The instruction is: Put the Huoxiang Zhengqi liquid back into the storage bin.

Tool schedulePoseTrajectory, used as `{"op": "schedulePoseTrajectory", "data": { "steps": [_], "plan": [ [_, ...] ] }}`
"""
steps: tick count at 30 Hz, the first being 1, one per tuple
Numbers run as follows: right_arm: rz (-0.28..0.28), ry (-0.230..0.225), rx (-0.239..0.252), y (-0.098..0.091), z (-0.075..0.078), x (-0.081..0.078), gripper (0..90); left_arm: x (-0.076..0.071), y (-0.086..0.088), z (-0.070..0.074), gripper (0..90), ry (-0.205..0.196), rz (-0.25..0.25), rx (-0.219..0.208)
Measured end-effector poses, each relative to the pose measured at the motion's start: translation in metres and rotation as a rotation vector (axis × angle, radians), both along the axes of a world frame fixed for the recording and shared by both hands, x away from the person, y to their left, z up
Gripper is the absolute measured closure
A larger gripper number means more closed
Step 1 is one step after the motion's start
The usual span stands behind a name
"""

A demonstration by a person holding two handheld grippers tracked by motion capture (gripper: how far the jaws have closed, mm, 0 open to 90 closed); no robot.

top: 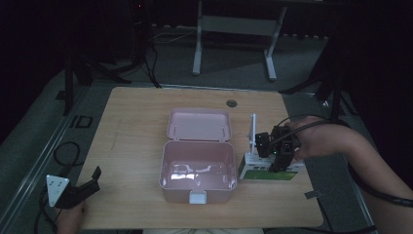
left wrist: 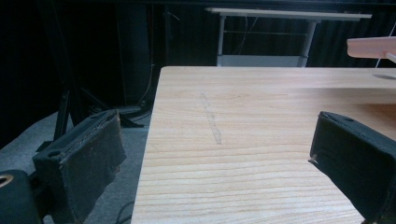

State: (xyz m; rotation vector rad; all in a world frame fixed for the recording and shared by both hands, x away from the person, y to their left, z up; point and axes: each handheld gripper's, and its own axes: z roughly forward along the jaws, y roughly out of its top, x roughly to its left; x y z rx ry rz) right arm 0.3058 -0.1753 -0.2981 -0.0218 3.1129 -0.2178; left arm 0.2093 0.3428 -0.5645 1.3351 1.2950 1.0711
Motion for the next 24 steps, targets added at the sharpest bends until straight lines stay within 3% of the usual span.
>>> {"op": "schedulePoseTrajectory", "data": {
  "steps": [14, 24],
  "plan": [
    [0.054, 0.01, 0.003, 0.036, 0.001, 0.001, 61.7, 0.0, 0.0, 0.0, 3.0, -0.001, -0.002, 0.0],
    [0.063, 0.003, 0.018, 0.07, -0.002, 0.006, 61.6, 0.0, 0.0, 0.0, 3.0, -0.003, -0.004, -0.002]
  ]
}}
